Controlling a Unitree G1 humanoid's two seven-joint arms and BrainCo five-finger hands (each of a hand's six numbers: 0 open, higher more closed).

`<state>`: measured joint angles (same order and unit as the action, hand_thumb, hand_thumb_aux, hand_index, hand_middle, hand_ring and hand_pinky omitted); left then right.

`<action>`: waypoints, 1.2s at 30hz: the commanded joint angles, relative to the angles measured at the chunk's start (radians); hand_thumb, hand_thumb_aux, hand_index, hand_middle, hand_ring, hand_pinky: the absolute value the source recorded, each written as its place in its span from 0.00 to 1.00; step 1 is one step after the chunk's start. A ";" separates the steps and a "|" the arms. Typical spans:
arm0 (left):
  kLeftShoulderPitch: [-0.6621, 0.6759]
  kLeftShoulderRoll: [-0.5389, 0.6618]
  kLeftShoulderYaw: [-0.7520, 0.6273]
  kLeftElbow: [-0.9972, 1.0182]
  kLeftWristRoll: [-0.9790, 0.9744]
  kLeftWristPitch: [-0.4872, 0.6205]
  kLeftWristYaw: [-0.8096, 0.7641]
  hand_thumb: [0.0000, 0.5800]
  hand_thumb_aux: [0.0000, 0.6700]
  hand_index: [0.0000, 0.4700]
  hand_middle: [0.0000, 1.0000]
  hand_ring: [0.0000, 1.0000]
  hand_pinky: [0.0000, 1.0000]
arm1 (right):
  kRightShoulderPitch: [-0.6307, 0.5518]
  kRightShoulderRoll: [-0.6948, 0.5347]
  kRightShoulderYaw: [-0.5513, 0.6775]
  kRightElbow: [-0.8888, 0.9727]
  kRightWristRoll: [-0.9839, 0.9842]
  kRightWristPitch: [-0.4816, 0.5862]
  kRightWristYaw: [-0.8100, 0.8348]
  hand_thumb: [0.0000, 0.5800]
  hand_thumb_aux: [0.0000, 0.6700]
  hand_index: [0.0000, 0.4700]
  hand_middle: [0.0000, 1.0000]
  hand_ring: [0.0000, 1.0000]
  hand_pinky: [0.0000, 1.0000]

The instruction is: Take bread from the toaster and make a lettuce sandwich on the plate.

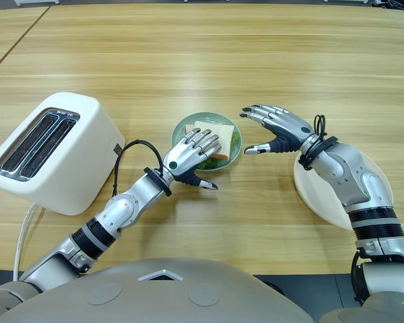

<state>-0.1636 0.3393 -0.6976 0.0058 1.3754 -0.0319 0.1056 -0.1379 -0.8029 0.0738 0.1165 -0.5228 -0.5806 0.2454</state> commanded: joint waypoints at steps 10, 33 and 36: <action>0.060 0.024 0.105 -0.193 -0.104 0.046 -0.078 0.00 0.00 0.00 0.00 0.00 0.00 | 0.031 -0.014 0.076 -0.026 -0.011 -0.100 0.041 0.00 0.00 0.00 0.00 0.00 0.00; 0.524 -0.053 0.489 -0.521 -0.804 0.080 -0.242 0.00 0.00 0.00 0.00 0.00 0.00 | -0.084 0.093 0.318 0.055 -0.224 -0.144 0.090 0.00 0.00 0.00 0.00 0.00 0.00; 0.529 -0.060 0.469 -0.512 -0.802 0.072 -0.236 0.00 0.00 0.00 0.00 0.00 0.00 | -0.106 0.098 0.333 0.078 -0.225 -0.151 0.080 0.00 0.00 0.00 0.00 0.00 0.00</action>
<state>0.3561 0.2877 -0.2125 -0.5208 0.5696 0.0443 -0.1338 -0.2394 -0.7087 0.3827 0.1602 -0.7173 -0.7361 0.3041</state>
